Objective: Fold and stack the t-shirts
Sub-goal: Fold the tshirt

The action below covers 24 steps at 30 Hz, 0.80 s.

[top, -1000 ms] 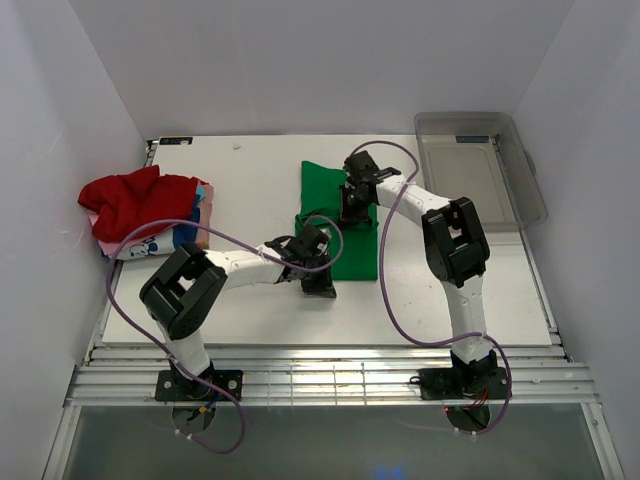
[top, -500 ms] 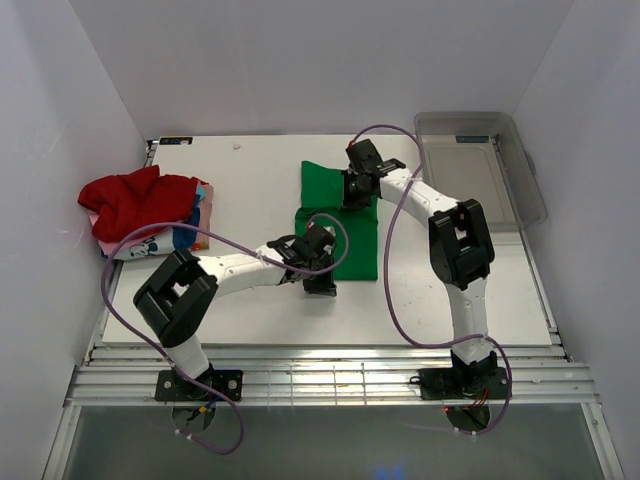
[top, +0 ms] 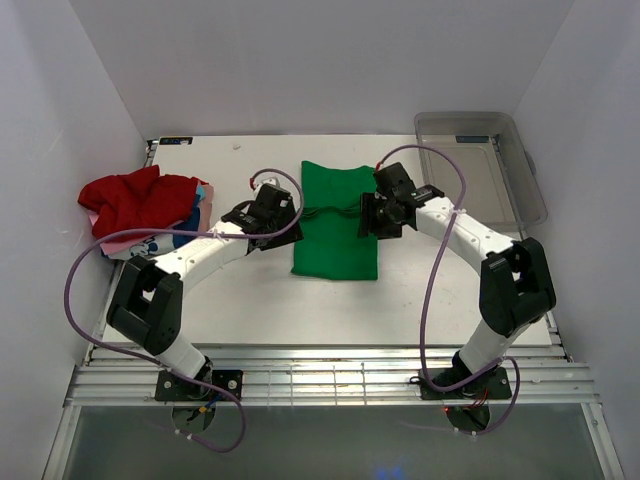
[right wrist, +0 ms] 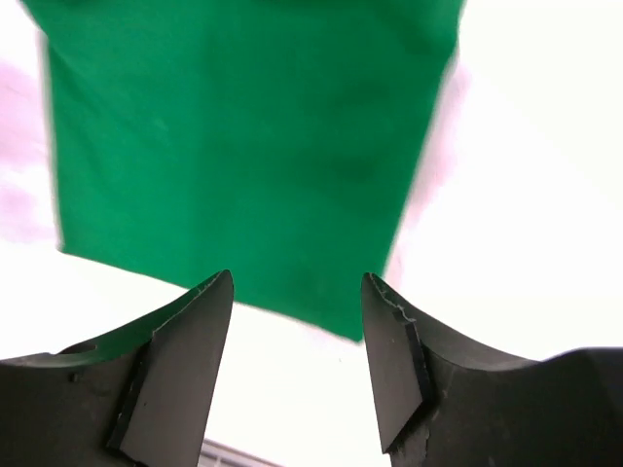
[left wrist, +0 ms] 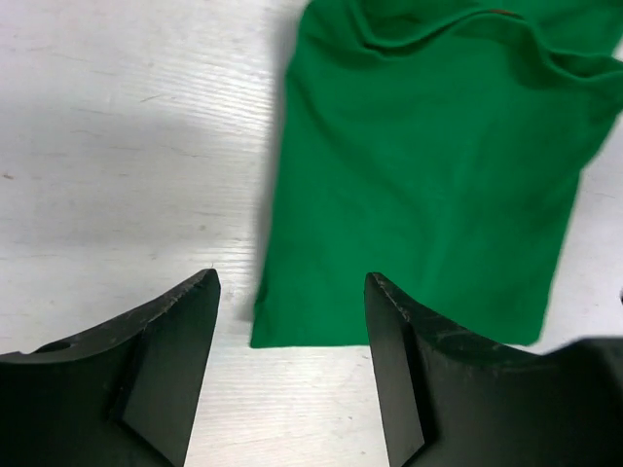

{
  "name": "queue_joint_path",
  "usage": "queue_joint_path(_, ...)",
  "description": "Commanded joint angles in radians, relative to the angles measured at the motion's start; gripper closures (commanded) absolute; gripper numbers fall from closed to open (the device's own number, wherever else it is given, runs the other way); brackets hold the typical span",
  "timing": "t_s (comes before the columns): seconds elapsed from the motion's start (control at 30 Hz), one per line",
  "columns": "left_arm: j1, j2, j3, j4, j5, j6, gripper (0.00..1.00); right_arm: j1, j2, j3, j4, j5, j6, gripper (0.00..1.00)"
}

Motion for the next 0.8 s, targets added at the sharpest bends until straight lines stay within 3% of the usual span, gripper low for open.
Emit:
queue_joint_path(0.0, 0.016, 0.033, -0.028, -0.017, 0.061, 0.047, 0.28, 0.003, -0.061, -0.098, -0.006, 0.020, 0.031, 0.38)
queue_joint_path(0.3, 0.019, 0.104, -0.063, 0.031, 0.126, 0.036, 0.29, 0.004, -0.092, -0.276, 0.051, 0.016, 0.071, 0.40)
queue_joint_path(0.77, 0.019, 0.176, -0.091, 0.072, 0.146, 0.038, 0.30, 0.004, -0.043, -0.330, 0.124, -0.040, 0.094, 0.43)
